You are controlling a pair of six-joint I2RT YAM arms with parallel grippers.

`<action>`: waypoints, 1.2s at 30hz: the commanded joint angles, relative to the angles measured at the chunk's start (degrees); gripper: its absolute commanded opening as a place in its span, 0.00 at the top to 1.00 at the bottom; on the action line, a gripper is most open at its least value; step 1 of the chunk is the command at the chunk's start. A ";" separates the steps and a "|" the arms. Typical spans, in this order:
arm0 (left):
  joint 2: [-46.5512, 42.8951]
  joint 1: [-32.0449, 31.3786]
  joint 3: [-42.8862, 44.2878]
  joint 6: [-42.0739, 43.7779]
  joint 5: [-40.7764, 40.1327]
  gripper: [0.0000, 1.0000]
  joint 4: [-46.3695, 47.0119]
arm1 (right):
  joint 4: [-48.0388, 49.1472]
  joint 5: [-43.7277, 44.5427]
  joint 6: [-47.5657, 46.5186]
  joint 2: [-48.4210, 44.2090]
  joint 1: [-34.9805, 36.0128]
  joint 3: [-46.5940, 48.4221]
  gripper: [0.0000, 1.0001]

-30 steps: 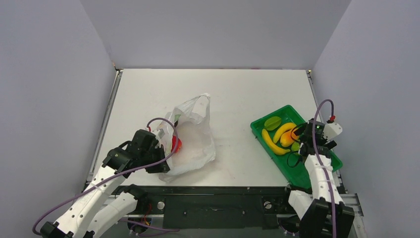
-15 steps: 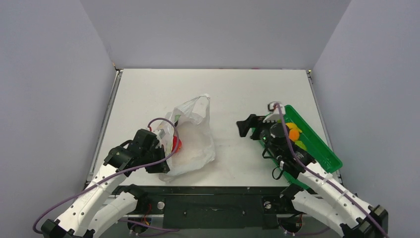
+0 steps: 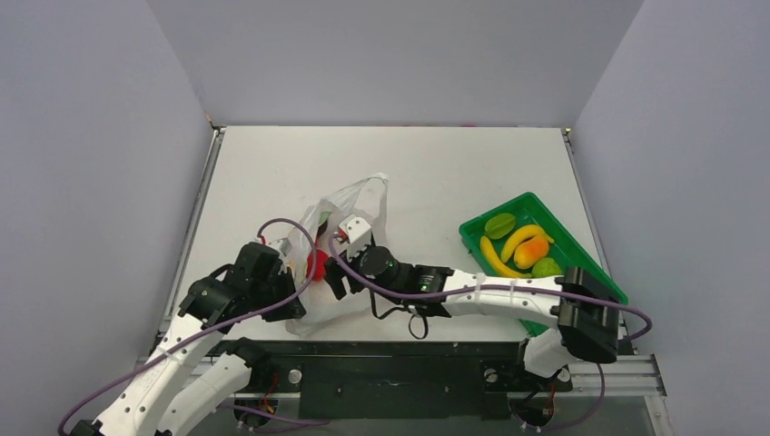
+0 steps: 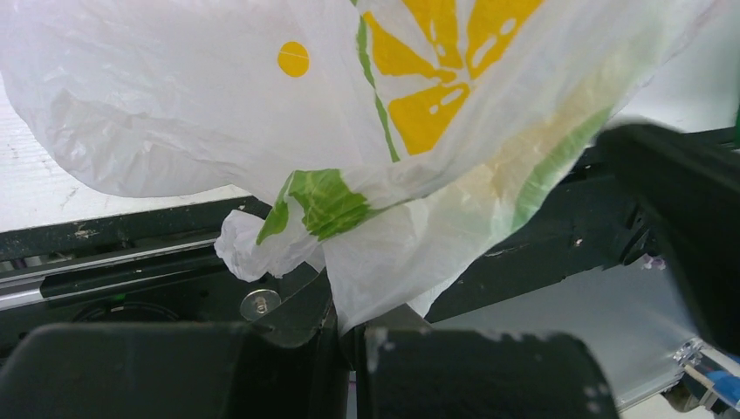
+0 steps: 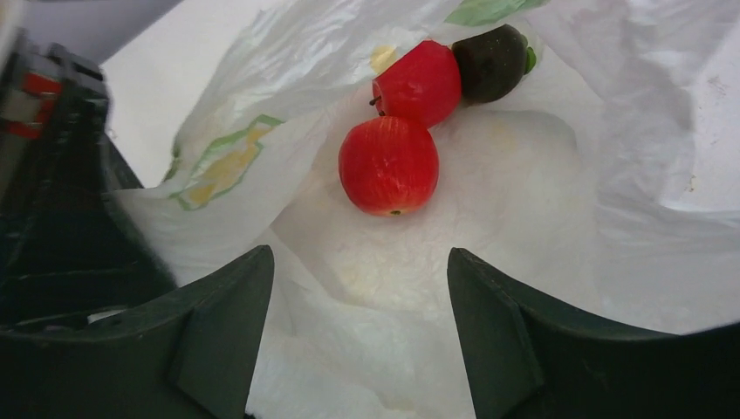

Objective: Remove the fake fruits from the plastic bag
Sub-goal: Take out the fake fruit from the plastic bag.

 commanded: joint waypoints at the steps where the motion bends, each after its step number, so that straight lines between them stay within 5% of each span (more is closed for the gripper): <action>1: -2.76 0.30 1.41 -3.14 -1.81 1.00 -0.70 | 5.79 4.00 -3.49 6.76 0.80 5.04 0.32; 19: -2.62 0.30 1.46 -2.42 -2.99 1.00 -1.43 | 19.44 4.45 -2.62 27.48 -1.45 11.38 0.13; 31: -1.90 0.30 0.86 -2.54 -1.87 1.00 -0.42 | 20.85 1.62 -0.88 35.98 -3.49 16.11 0.16; 36: -1.92 0.30 0.69 -2.77 -2.01 1.00 -0.29 | 19.85 0.09 -0.11 36.57 -3.66 17.02 0.27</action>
